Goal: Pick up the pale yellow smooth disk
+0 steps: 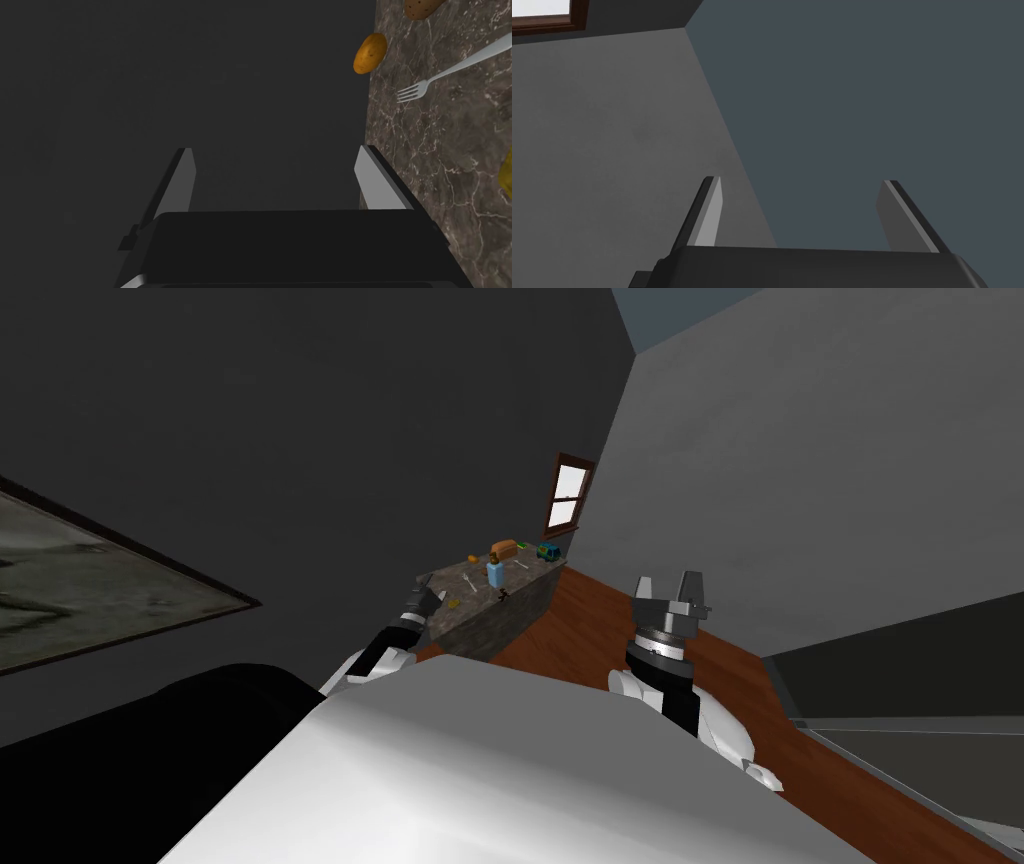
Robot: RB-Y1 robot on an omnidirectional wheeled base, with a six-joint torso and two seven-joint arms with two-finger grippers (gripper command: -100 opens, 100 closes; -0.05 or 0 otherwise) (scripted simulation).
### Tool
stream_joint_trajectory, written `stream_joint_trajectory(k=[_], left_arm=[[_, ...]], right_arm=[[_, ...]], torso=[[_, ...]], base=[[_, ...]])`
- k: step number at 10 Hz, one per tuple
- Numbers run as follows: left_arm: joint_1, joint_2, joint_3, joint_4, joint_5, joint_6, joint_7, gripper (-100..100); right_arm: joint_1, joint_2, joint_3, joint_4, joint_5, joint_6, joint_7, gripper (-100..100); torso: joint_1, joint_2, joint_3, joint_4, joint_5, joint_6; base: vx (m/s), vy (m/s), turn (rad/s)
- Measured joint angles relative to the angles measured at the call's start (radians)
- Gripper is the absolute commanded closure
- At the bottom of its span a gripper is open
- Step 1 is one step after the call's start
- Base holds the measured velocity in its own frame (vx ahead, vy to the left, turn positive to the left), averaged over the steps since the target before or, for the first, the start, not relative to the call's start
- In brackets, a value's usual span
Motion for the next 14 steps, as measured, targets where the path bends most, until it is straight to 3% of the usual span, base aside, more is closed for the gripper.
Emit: stream_joint_trajectory(k=[2,4,9,14], left_arm=[[0.022,0.028,0.021,0.007,0.020,0.043,0.012,-100],[0.037,0.033,0.030,-0.007,0.026,0.090,0.015,-100],[0.085,0.095,0.101,-0.010,0.088,0.224,0.041,-100],[0.135,0.122,0.158,-0.015,0.142,0.366,0.048,-100]], right_arm=[[0.000,0.000,0.000,0.000,0.000,0.000,0.000,0],[0.000,0.000,0.000,0.000,0.000,0.000,0.000,0],[0.000,0.000,0.000,0.000,0.000,0.000,0.000,0],[0.000,0.000,0.000,0.000,0.000,0.000,0.000,0]], torso=[[0.000,0.001,0.000,0.000,0.000,0.000],[0.002,0.002,0.001,0.000,0.000,-0.001],[0.000,0.001,0.000,0.000,0.000,0.000],[0.001,0.001,0.000,0.000,0.000,-0.001]], base=[[0.022,-0.040,-0.141],[0.013,-0.020,-0.099],[0.033,-0.033,-0.155],[0.033,-0.023,-0.130]])
